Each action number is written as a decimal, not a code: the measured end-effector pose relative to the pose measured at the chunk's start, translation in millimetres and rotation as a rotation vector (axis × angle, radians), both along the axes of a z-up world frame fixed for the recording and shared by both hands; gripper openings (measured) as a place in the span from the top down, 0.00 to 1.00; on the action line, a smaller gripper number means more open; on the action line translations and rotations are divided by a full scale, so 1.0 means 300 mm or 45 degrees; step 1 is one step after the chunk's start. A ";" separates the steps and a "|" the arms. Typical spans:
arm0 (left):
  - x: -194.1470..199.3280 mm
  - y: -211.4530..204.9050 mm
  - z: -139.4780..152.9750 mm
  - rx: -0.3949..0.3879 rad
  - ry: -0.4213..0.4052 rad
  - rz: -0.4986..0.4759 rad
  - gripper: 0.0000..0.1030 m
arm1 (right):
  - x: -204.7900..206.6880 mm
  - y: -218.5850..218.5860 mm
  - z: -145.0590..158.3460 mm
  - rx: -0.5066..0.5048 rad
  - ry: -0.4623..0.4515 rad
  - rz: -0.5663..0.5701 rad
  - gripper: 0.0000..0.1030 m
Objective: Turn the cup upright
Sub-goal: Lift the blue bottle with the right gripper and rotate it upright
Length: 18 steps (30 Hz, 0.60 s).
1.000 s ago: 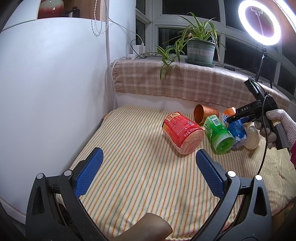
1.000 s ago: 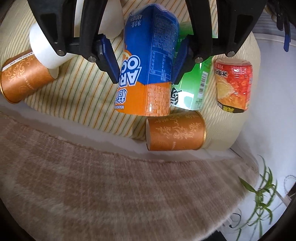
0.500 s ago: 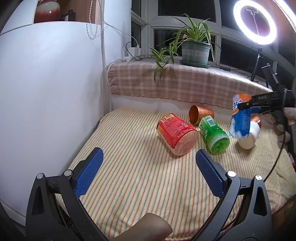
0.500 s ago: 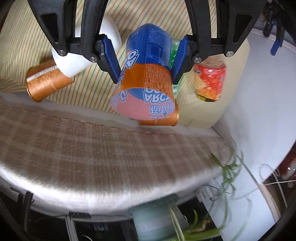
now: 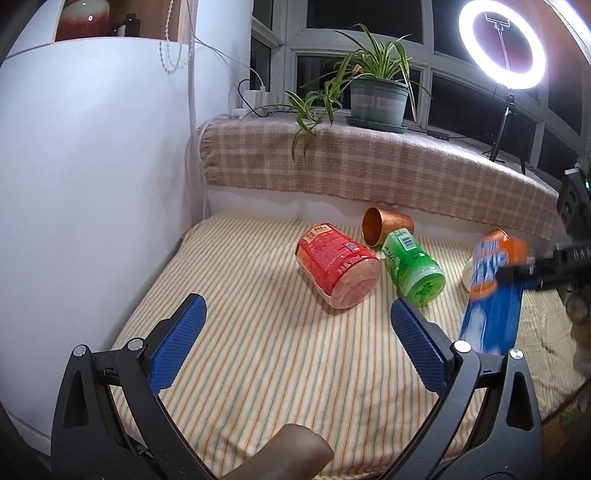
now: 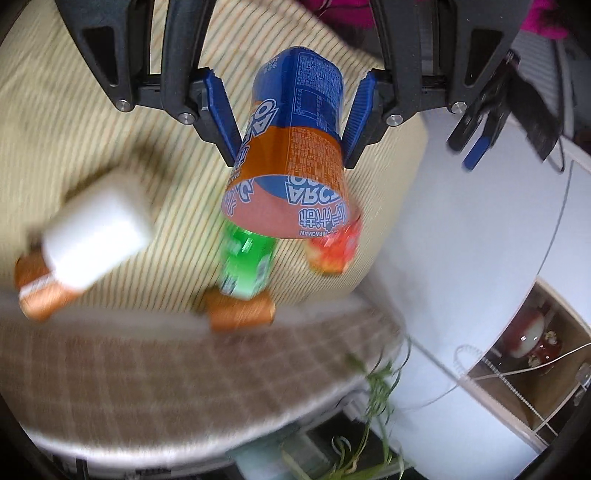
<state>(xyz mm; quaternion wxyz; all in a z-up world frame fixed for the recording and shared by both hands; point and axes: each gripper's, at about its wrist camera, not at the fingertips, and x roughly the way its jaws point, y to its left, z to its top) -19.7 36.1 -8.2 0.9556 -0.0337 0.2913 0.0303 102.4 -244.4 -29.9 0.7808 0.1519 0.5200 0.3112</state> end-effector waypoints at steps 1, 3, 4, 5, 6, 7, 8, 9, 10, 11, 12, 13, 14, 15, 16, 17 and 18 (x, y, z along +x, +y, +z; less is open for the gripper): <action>0.001 -0.002 -0.001 -0.006 0.003 -0.007 0.01 | -0.018 0.014 -0.017 0.005 0.026 0.020 0.44; 0.004 -0.006 -0.003 -0.022 0.016 -0.028 0.01 | -0.039 0.035 -0.047 0.001 0.068 0.042 0.44; 0.007 -0.008 -0.005 -0.034 0.025 -0.044 0.01 | -0.049 0.044 -0.064 -0.003 0.088 0.053 0.44; 0.009 -0.010 -0.007 -0.040 0.034 -0.054 0.01 | -0.052 0.053 -0.080 -0.007 0.106 0.059 0.44; 0.009 -0.013 -0.008 -0.045 0.039 -0.061 0.01 | -0.055 0.061 -0.095 -0.012 0.122 0.061 0.44; 0.010 -0.015 -0.009 -0.051 0.044 -0.071 0.01 | -0.058 0.061 -0.112 -0.014 0.136 0.059 0.44; 0.010 -0.020 -0.011 -0.058 0.049 -0.079 0.01 | -0.054 0.062 -0.124 -0.014 0.149 0.053 0.44; 0.009 -0.021 -0.012 -0.067 0.052 -0.085 0.01 | -0.053 0.061 -0.135 -0.012 0.160 0.044 0.44; 0.009 -0.022 -0.013 -0.080 0.059 -0.093 0.01 | -0.047 0.061 -0.147 -0.009 0.170 0.034 0.43; 0.010 -0.022 -0.014 -0.089 0.065 -0.102 0.01 | -0.044 0.061 -0.157 -0.001 0.175 0.025 0.43; 0.010 -0.025 -0.018 -0.094 0.069 -0.107 0.01 | -0.042 0.056 -0.163 0.007 0.179 0.016 0.43; 0.012 -0.026 -0.020 -0.100 0.077 -0.110 0.01 | -0.034 0.052 -0.174 0.023 0.189 -0.005 0.42; 0.014 -0.028 -0.022 -0.104 0.083 -0.115 0.01 | -0.029 0.050 -0.180 0.031 0.193 -0.018 0.42; 0.015 -0.031 -0.024 -0.109 0.088 -0.121 0.01 | -0.024 0.047 -0.185 0.031 0.189 -0.027 0.41; 0.018 -0.036 -0.027 -0.116 0.098 -0.132 0.01 | -0.017 0.045 -0.191 0.026 0.184 -0.034 0.40; 0.021 -0.041 -0.029 -0.120 0.105 -0.142 0.01 | -0.010 0.046 -0.196 0.018 0.179 -0.046 0.39; 0.023 -0.048 -0.030 -0.125 0.111 -0.156 0.01 | -0.005 0.048 -0.201 0.015 0.176 -0.051 0.38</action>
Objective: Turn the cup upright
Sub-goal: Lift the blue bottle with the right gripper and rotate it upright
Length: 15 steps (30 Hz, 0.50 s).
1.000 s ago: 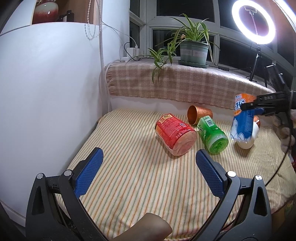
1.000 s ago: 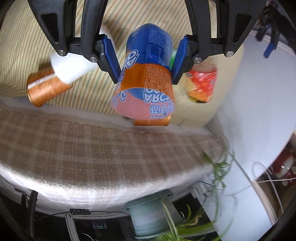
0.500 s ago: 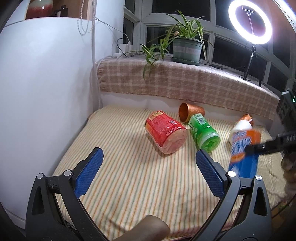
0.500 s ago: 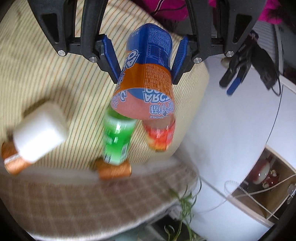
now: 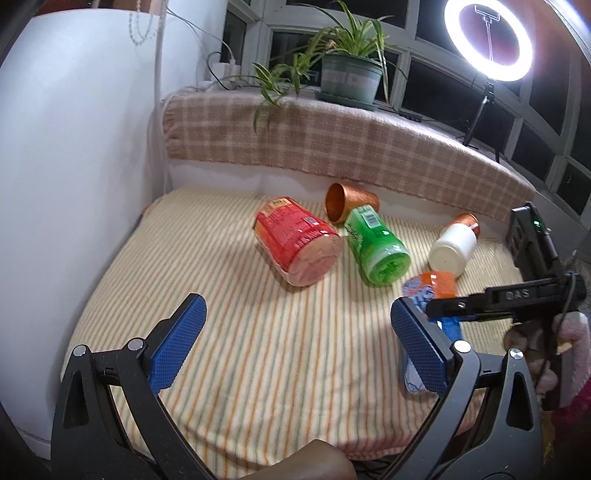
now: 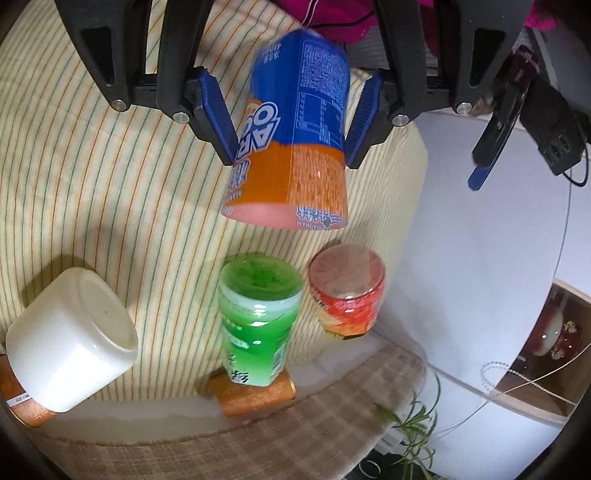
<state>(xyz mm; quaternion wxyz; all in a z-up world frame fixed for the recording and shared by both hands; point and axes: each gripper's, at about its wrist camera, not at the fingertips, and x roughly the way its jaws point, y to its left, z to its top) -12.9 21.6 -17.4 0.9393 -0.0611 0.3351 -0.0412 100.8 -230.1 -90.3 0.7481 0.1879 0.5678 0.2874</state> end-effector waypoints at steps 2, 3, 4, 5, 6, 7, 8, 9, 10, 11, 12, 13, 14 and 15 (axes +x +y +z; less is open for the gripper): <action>0.005 -0.013 -0.001 0.002 0.006 -0.021 0.01 | 0.007 -0.001 -0.003 -0.005 0.000 -0.008 0.37; 0.006 -0.022 0.000 0.007 0.005 -0.033 0.01 | 0.010 -0.004 -0.005 -0.007 0.000 -0.010 0.37; 0.009 -0.030 0.000 0.010 0.004 -0.039 0.01 | 0.010 -0.006 -0.004 -0.010 -0.005 -0.014 0.37; 0.010 -0.038 0.001 0.011 0.003 -0.048 0.01 | 0.010 -0.005 0.002 -0.016 -0.013 -0.016 0.37; 0.012 -0.043 0.002 0.010 0.003 -0.056 0.01 | 0.007 -0.005 0.005 -0.021 -0.024 -0.015 0.36; 0.014 -0.048 0.003 0.008 0.004 -0.064 0.01 | 0.000 -0.004 0.012 -0.027 -0.040 -0.015 0.34; 0.018 -0.055 0.004 0.008 0.005 -0.070 0.01 | -0.009 -0.008 0.023 -0.036 -0.060 -0.018 0.30; 0.021 -0.060 0.004 0.008 0.005 -0.075 0.01 | -0.016 -0.012 0.033 -0.043 -0.077 -0.021 0.28; 0.025 -0.066 0.003 0.008 0.006 -0.081 0.01 | -0.029 -0.016 0.052 -0.062 -0.112 -0.026 0.27; 0.029 -0.068 0.002 0.005 0.010 -0.086 0.01 | -0.039 -0.019 0.066 -0.075 -0.140 -0.029 0.26; 0.034 -0.071 0.001 0.000 0.014 -0.093 0.01 | -0.046 -0.022 0.080 -0.083 -0.160 -0.031 0.26; 0.040 -0.075 -0.001 -0.008 0.022 -0.104 0.01 | -0.065 -0.027 0.100 -0.100 -0.199 -0.037 0.23; 0.048 -0.080 -0.003 -0.018 0.033 -0.116 0.01 | -0.079 -0.031 0.116 -0.114 -0.229 -0.042 0.22; 0.057 -0.084 -0.006 -0.031 0.044 -0.127 0.01 | -0.096 -0.036 0.131 -0.130 -0.259 -0.049 0.21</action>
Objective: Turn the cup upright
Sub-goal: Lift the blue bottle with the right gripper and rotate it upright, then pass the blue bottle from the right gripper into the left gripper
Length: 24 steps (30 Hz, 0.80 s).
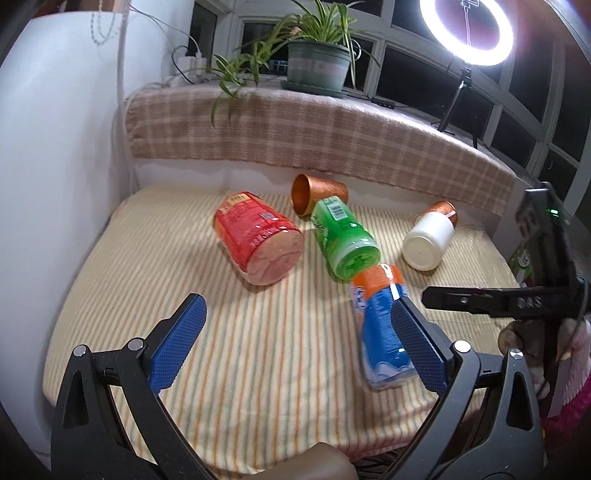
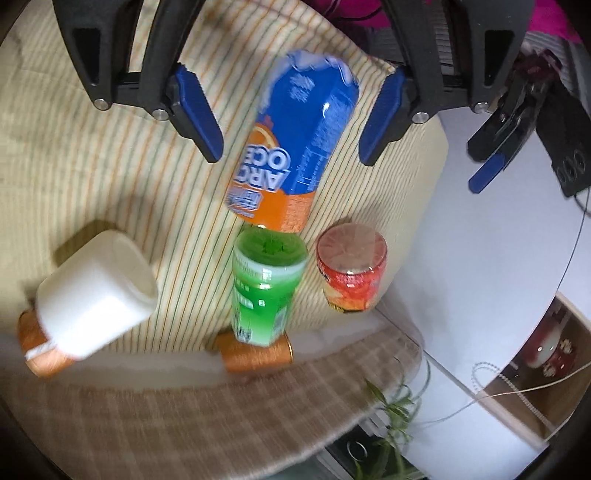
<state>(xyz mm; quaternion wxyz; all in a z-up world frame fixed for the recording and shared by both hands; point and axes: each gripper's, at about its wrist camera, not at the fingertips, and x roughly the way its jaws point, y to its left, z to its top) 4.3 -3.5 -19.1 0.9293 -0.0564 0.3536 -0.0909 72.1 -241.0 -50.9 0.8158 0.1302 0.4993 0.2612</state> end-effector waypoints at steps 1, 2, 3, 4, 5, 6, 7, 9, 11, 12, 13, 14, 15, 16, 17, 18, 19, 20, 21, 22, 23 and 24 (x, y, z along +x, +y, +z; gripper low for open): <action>0.009 -0.002 -0.003 -0.018 0.016 -0.013 0.01 | -0.016 -0.006 0.013 -0.015 -0.028 -0.011 0.21; 0.021 -0.004 -0.007 -0.042 0.036 -0.027 0.01 | -0.031 -0.014 0.025 -0.027 -0.048 -0.024 0.21; 0.034 -0.003 -0.011 -0.070 0.061 -0.043 0.01 | -0.045 -0.022 0.034 -0.035 -0.065 -0.039 0.21; 0.044 -0.004 -0.015 -0.091 0.080 -0.053 0.01 | -0.057 -0.034 0.041 -0.039 -0.078 -0.057 0.20; 0.062 -0.004 -0.021 -0.126 0.111 -0.070 0.01 | -0.067 -0.043 0.047 -0.041 -0.086 -0.070 0.20; 0.076 -0.005 -0.026 -0.154 0.134 -0.084 0.01 | -0.082 -0.061 0.052 -0.044 -0.095 -0.098 0.20; 0.089 -0.007 -0.030 -0.180 0.155 -0.097 0.01 | -0.095 -0.077 0.054 -0.043 -0.100 -0.120 0.20; 0.112 -0.017 -0.039 -0.227 0.192 -0.123 0.02 | -0.120 -0.110 0.055 -0.039 -0.104 -0.159 0.20; 0.148 -0.025 -0.056 -0.290 0.262 -0.163 0.07 | -0.139 -0.141 0.053 -0.038 -0.104 -0.203 0.20; 0.167 -0.028 -0.069 -0.326 0.300 -0.178 0.08 | -0.150 -0.159 0.050 -0.038 -0.103 -0.226 0.20; 0.181 -0.031 -0.076 -0.350 0.322 -0.187 0.08 | -0.161 -0.176 0.046 -0.036 -0.100 -0.246 0.20; 0.201 -0.036 -0.091 -0.383 0.358 -0.196 0.08 | -0.169 -0.190 0.042 -0.033 -0.094 -0.263 0.20; 0.221 -0.041 -0.107 -0.418 0.397 -0.205 0.09 | -0.176 -0.205 0.036 -0.028 -0.086 -0.279 0.20; 0.237 -0.048 -0.121 -0.452 0.431 -0.218 0.10 | -0.182 -0.217 0.030 -0.023 -0.078 -0.294 0.20; 0.249 -0.051 -0.134 -0.477 0.461 -0.227 0.13 | -0.188 -0.228 0.022 -0.020 -0.069 -0.306 0.20; 0.266 -0.058 -0.150 -0.503 0.502 -0.233 0.19 | -0.192 -0.239 0.013 -0.017 -0.060 -0.317 0.19; 0.278 -0.064 -0.160 -0.520 0.526 -0.238 0.20 | -0.194 -0.247 0.005 -0.017 -0.049 -0.327 0.19; 0.293 -0.074 -0.173 -0.540 0.547 -0.246 0.20 | -0.196 -0.255 -0.004 -0.017 -0.039 -0.337 0.19; 0.303 -0.082 -0.183 -0.539 0.560 -0.244 0.20 | -0.198 -0.261 -0.013 -0.016 -0.032 -0.344 0.19; 0.311 -0.088 -0.189 -0.539 0.568 -0.242 0.20 | -0.200 -0.268 -0.021 -0.010 -0.022 -0.353 0.19; 0.323 -0.099 -0.198 -0.543 0.582 -0.249 0.20 | -0.202 -0.273 -0.027 -0.003 -0.014 -0.359 0.19; 0.332 -0.109 -0.206 -0.546 0.592 -0.254 0.20 | -0.205 -0.275 -0.031 0.000 -0.010 -0.361 0.19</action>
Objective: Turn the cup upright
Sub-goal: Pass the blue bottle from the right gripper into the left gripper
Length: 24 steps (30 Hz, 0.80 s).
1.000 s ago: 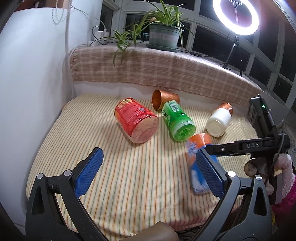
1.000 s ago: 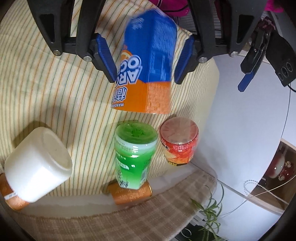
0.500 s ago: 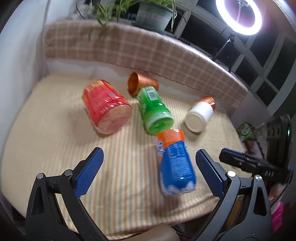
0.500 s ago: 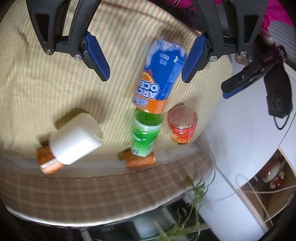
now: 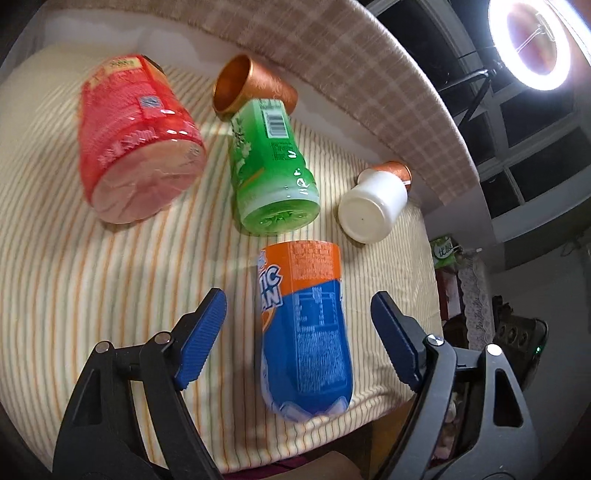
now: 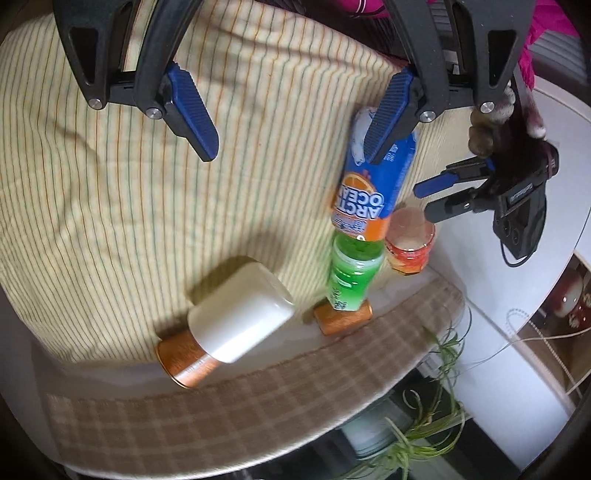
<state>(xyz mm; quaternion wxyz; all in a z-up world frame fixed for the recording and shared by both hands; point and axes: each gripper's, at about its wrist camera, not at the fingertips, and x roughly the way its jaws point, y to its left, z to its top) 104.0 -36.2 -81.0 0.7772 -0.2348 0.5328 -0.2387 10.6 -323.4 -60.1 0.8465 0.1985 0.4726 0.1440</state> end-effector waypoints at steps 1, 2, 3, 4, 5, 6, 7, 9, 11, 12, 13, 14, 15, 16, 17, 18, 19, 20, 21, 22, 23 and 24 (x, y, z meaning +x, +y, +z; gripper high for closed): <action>0.009 -0.005 -0.006 -0.003 0.011 -0.002 0.20 | -0.002 -0.002 -0.003 0.002 0.001 -0.003 0.19; 0.018 -0.011 -0.012 -0.007 0.020 -0.005 0.20 | -0.003 -0.002 -0.005 0.002 0.001 -0.002 0.19; 0.024 -0.012 -0.016 -0.010 0.026 -0.007 0.20 | -0.006 -0.004 -0.007 0.000 0.000 0.000 0.19; 0.032 -0.021 -0.021 -0.013 0.035 -0.012 0.20 | -0.008 -0.003 -0.007 -0.003 -0.002 0.001 0.19; 0.041 -0.027 -0.025 -0.014 0.042 -0.017 0.20 | -0.010 -0.003 -0.006 -0.003 -0.004 0.000 0.19; 0.047 -0.036 -0.029 -0.014 0.046 -0.022 0.20 | -0.012 -0.005 -0.007 -0.003 -0.005 0.000 0.19; 0.053 -0.046 -0.034 -0.010 0.051 -0.027 0.20 | -0.013 -0.007 -0.008 -0.002 -0.005 -0.003 0.19; 0.060 -0.057 -0.041 -0.003 0.058 -0.036 0.20 | -0.015 -0.013 -0.009 0.000 -0.004 -0.008 0.19; 0.070 -0.073 -0.057 -0.002 0.077 -0.043 0.20 | -0.019 -0.022 -0.014 0.003 -0.002 -0.015 0.19; 0.073 -0.078 -0.063 -0.003 0.084 -0.044 0.20 | -0.020 -0.025 -0.015 0.004 -0.001 -0.017 0.19; 0.077 -0.082 -0.070 -0.002 0.092 -0.046 0.20 | -0.023 -0.030 -0.018 0.005 0.002 -0.020 0.19; 0.080 -0.088 -0.076 0.003 0.097 -0.048 0.23 | -0.024 -0.033 -0.021 0.004 0.004 -0.023 0.19; 0.084 -0.094 -0.083 0.010 0.106 -0.052 0.26 | -0.024 -0.036 -0.023 0.003 0.007 -0.026 0.19; 0.085 -0.098 -0.089 0.011 0.112 -0.055 0.26 | -0.026 -0.042 -0.029 0.005 0.012 -0.032 0.19; 0.087 -0.101 -0.094 0.015 0.115 -0.056 0.27 | -0.029 -0.047 -0.033 0.008 0.016 -0.037 0.19; 0.089 -0.105 -0.097 0.020 0.118 -0.057 0.29 | -0.029 -0.052 -0.037 0.010 0.019 -0.041 0.19; 0.090 -0.107 -0.101 0.023 0.120 -0.059 0.32 | -0.031 -0.058 -0.040 0.011 0.022 -0.047 0.19; 0.091 -0.107 -0.103 0.024 0.122 -0.059 0.34 | -0.034 -0.063 -0.043 0.012 0.024 -0.054 0.19; 0.090 -0.107 -0.103 0.025 0.122 -0.057 0.38 | -0.034 -0.068 -0.044 0.013 0.025 -0.057 0.19; 0.089 -0.107 -0.103 0.027 0.120 -0.059 0.38 | -0.035 -0.072 -0.046 0.014 0.027 -0.061 0.19; 0.087 -0.107 -0.101 0.029 0.115 -0.060 0.38 | -0.037 -0.073 -0.046 0.014 0.027 -0.063 0.19; 0.085 -0.108 -0.099 0.036 0.107 -0.060 0.38 | -0.037 -0.074 -0.046 0.013 0.027 -0.065 0.19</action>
